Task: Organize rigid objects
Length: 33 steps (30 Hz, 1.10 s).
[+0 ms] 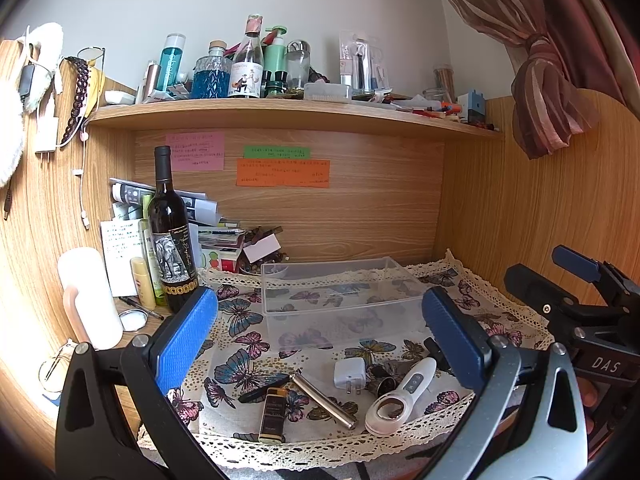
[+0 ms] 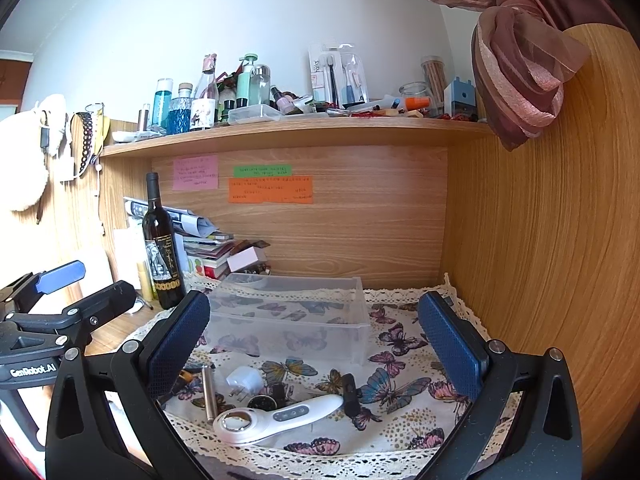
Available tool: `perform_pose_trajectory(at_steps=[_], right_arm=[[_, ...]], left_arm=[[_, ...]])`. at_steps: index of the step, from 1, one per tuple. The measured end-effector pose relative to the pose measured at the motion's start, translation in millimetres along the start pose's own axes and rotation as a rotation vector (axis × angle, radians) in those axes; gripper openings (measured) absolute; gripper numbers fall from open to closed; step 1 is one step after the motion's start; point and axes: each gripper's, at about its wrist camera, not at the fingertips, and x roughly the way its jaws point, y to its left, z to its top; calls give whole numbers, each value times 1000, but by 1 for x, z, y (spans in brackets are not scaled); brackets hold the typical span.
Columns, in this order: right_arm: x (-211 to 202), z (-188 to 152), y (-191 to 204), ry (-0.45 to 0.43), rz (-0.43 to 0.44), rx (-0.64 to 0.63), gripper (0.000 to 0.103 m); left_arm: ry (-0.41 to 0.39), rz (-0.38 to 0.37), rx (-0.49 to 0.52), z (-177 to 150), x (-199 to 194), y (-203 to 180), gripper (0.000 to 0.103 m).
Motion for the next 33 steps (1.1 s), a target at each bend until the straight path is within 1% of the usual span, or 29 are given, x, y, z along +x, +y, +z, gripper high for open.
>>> perform_pose_trajectory(at_steps=[15, 23, 24, 25, 26, 27, 29, 31, 33], right_arm=[[0, 1, 3, -15, 22, -7, 103], [6, -3, 1, -3, 29, 1, 103], [8, -5, 0, 6, 31, 2, 103], [10, -7, -1, 17, 32, 6, 103], [13, -9, -2, 31, 29, 10, 99], [16, -11, -3, 49, 29, 13, 96], [25, -18, -4, 98, 36, 20, 83], [36, -27, -4, 157, 50, 25, 78], [46, -36, -2, 210, 67, 26, 77]], left_arm=[[-3, -10, 6, 3, 3, -4, 103], [6, -22, -24, 0, 9, 5, 103], [14, -20, -31, -1, 11, 7, 102], [25, -16, -41, -2, 13, 11, 96], [42, -11, -50, -4, 17, 15, 88], [67, -6, -63, -6, 22, 20, 85], [112, -6, -90, -13, 30, 29, 83], [155, 4, -111, -21, 38, 38, 79], [198, 23, -115, -32, 46, 44, 76]])
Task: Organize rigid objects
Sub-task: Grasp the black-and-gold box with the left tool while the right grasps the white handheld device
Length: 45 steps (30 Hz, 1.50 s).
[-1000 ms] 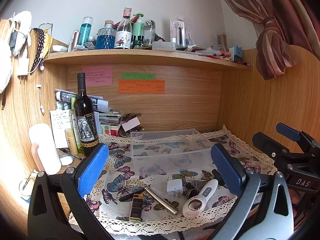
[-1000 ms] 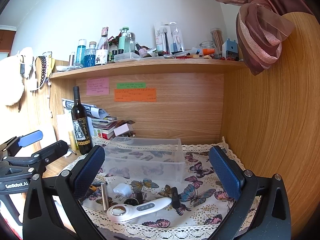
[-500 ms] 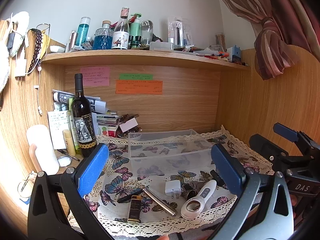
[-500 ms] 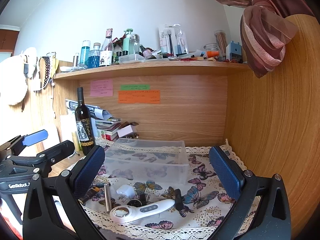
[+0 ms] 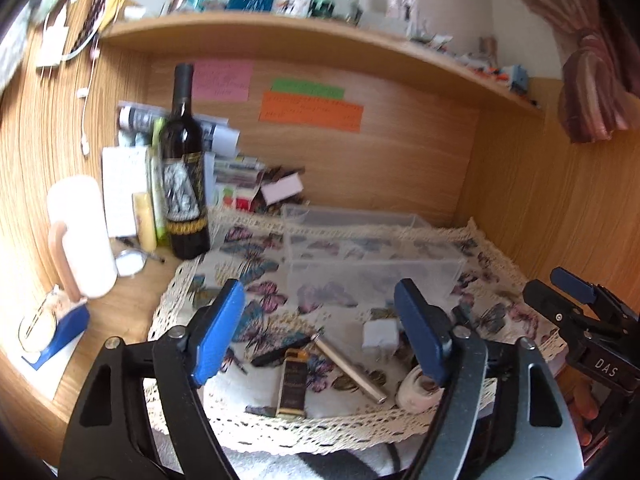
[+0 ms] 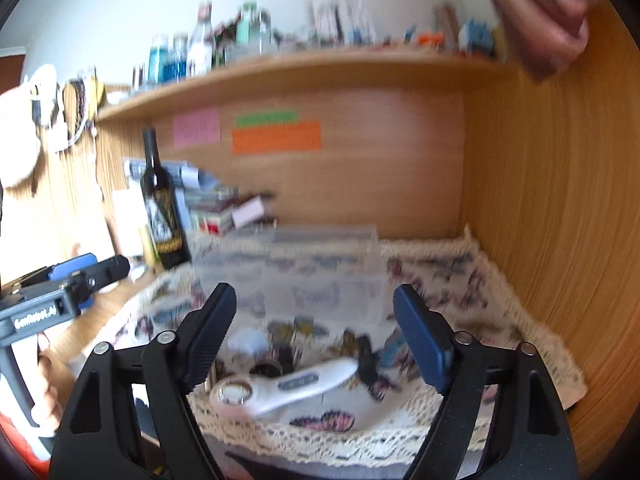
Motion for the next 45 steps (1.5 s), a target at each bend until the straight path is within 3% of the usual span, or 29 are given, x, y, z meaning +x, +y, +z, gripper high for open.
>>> perform_pose_trajectory(at_steps=[5, 14, 18, 24, 27, 30, 34, 37, 41, 43, 45], right_arm=[[26, -18, 9, 118, 43, 2, 76], [70, -46, 30, 276, 83, -14, 77], [77, -52, 29, 295, 98, 9, 83], [77, -54, 21, 316, 109, 46, 84], [77, -52, 26, 316, 104, 35, 84], [81, -50, 34, 319, 100, 9, 84], [86, -53, 40, 322, 58, -40, 85], [86, -55, 32, 335, 56, -26, 80], [85, -64, 15, 359, 0, -11, 48], [80, -66, 5, 340, -22, 12, 40], [76, -65, -3, 326, -38, 38, 39]], left_arm=[[113, 47, 2, -25, 25, 13, 70], [273, 61, 2, -57, 60, 24, 57], [318, 60, 11, -67, 74, 23, 51], [322, 62, 54, -73, 83, 16, 47], [317, 60, 68, -73, 86, 12, 38], [313, 56, 74, -74, 87, 10, 23], [307, 45, 72, -74, 86, 11, 23], [301, 47, 73, -75, 83, 13, 23], [291, 50, 74, -75, 78, 14, 23], [279, 52, 77, -74, 75, 12, 23], [269, 46, 79, -73, 72, 10, 23]])
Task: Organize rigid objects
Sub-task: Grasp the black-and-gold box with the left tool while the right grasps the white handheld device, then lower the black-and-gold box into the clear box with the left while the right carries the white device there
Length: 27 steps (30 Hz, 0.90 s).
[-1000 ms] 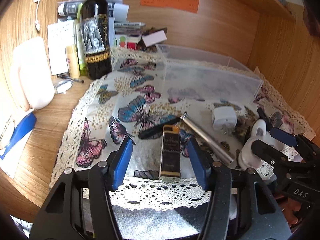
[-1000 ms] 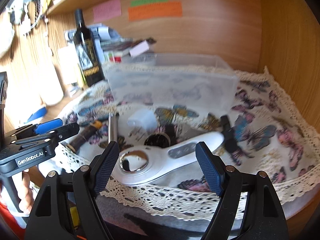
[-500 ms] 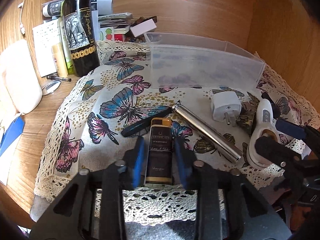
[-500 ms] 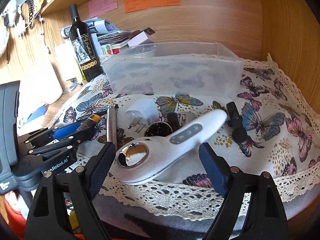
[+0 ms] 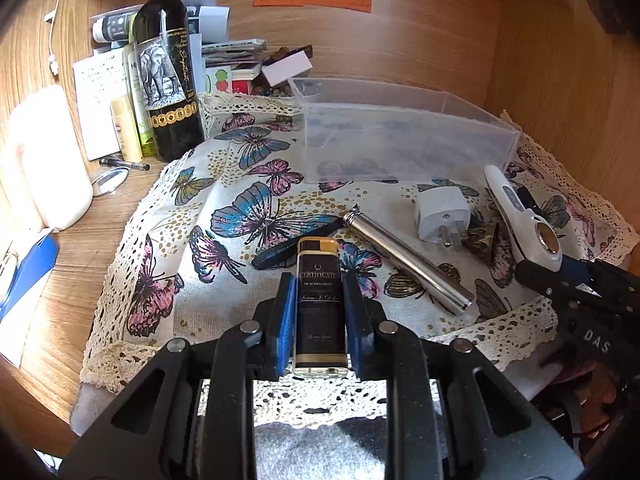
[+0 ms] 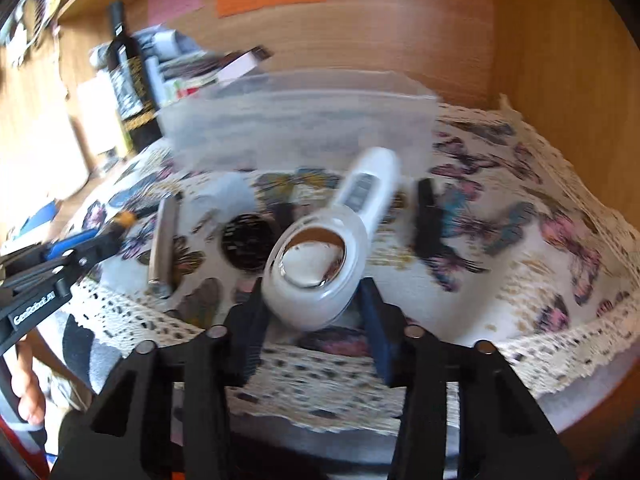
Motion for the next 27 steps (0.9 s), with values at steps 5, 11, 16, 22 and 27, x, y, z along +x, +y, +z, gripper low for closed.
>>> perform_pose_trajectory(at_steps=[5, 11, 16, 22, 27], right_arm=[[2, 2, -11, -19, -61, 21, 40], [15, 12, -18, -19, -42, 49, 46], [6, 11, -22, -60, -84, 62, 41], [-25, 17, -39, -136, -104, 68, 37], [-48, 32, -50, -203, -123, 64, 37]], left_arm=[[-15, -14, 3, 3, -4, -5, 23], [-29, -15, 1, 7, -9, -8, 23], [-52, -6, 9, 14, -14, -9, 23], [-88, -19, 16, 29, -20, -11, 23], [-135, -34, 25, 44, -27, -13, 23]])
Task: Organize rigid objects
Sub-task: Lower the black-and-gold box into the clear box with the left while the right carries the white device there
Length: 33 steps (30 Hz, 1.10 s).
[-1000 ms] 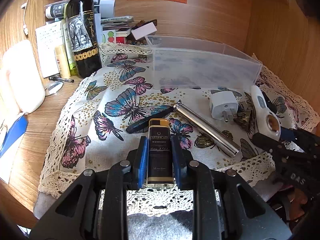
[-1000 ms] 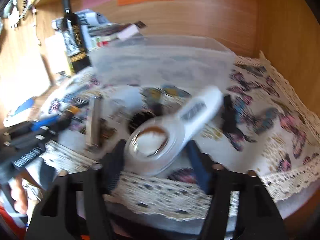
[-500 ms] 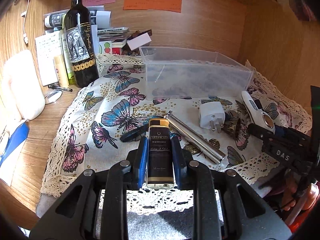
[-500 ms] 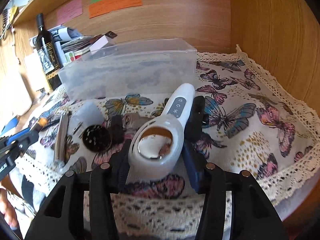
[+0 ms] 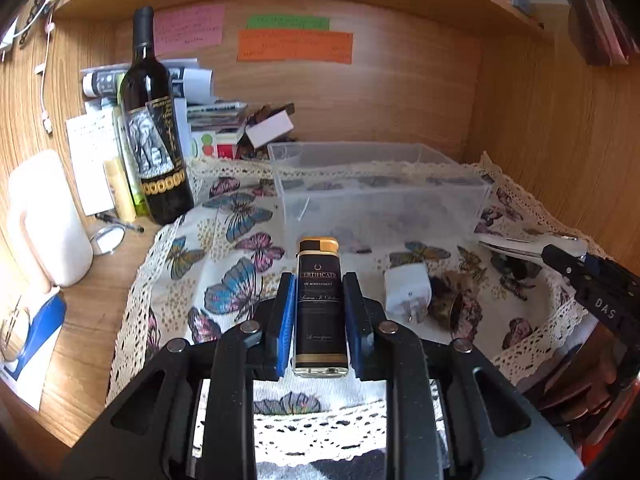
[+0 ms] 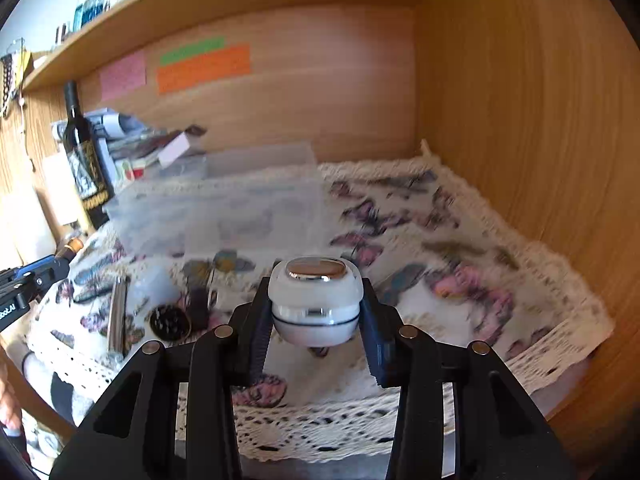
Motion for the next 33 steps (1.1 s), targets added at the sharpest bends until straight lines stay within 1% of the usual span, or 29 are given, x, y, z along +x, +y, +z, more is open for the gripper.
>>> perform_pose_trajectory(at_steps=[4, 7, 12, 17, 21, 25, 26, 27, 29, 33], right_arm=[[-8, 22, -4, -50, 3, -9, 37], [-11, 37, -5, -73, 33, -12, 37], [-20, 58, 0, -137, 3, -40, 37], [-20, 77, 10, -169, 17, -71, 37], [-9, 90, 19, -179, 47, -97, 37], [15, 99, 32, -136, 95, -127, 37], [24, 100, 37, -118, 109, -137, 37], [31, 101, 38, -76, 121, -148, 37], [47, 103, 40, -46, 146, -160, 37], [79, 105, 45, 0, 230, -179, 37]], left_arm=[[-17, -13, -3, 16, 2, 3, 23], [-22, -33, -4, 29, 4, 6, 23], [-50, -46, 4, 50, 1, 9, 23], [-84, -44, 25, 71, 2, 9, 23], [-79, -56, 39, 87, 13, 9, 23], [-31, -73, 47, 99, 34, 10, 23], [-14, -77, 49, 101, 41, 11, 23], [8, -83, 51, 104, 49, 12, 23], [42, -89, 54, 107, 62, 13, 23], [122, -112, 72, 112, 91, 9, 23]])
